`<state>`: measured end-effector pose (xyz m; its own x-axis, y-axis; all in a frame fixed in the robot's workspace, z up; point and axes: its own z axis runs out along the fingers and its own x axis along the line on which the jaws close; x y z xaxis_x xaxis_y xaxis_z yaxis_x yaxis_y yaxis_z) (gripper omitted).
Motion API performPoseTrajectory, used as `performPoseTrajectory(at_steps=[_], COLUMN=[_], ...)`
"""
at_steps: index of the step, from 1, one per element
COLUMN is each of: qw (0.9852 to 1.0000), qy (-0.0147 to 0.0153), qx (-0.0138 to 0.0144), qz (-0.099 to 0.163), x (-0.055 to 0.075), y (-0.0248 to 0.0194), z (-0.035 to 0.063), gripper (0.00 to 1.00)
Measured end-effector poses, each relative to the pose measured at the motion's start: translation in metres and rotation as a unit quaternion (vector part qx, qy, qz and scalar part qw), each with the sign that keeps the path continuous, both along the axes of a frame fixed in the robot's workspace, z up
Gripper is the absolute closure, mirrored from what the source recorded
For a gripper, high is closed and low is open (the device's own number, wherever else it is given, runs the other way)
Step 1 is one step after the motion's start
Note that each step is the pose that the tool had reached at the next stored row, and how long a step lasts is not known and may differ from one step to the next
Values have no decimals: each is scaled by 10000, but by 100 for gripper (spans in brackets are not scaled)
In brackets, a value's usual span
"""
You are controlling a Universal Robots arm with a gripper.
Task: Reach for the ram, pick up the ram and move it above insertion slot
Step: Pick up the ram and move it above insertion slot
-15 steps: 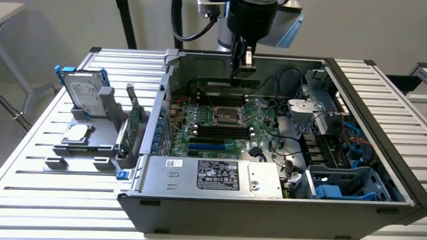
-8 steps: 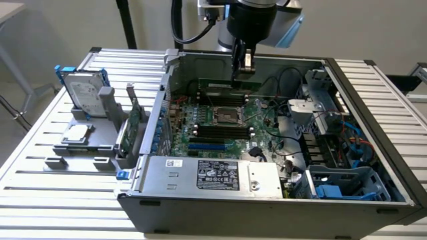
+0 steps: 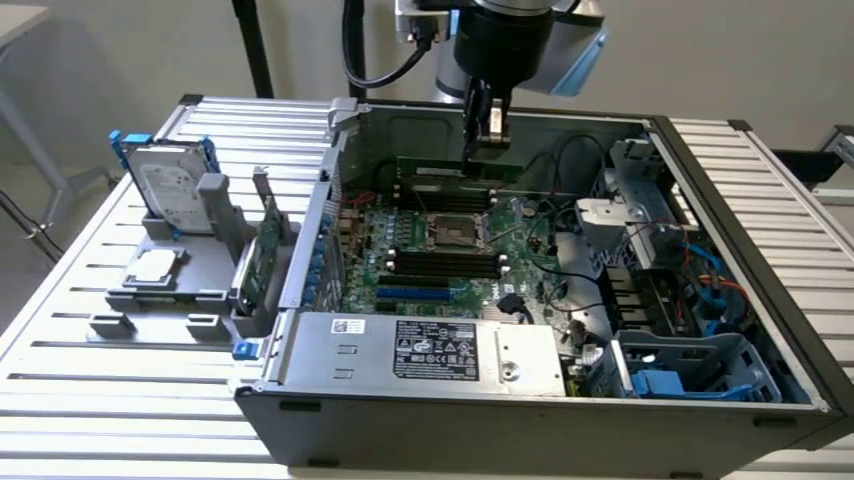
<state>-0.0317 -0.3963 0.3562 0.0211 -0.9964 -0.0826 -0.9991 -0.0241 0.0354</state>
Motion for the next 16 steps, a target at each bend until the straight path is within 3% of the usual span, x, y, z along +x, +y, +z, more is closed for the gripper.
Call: performPoseTrajectory(at_steps=[6, 16], qw=[10000, 10000], qy=[1, 1], qx=[7, 7], qz=[2, 1], x=[-58, -53], y=[-79, -88], z=[1, 1], gripper=[86, 86])
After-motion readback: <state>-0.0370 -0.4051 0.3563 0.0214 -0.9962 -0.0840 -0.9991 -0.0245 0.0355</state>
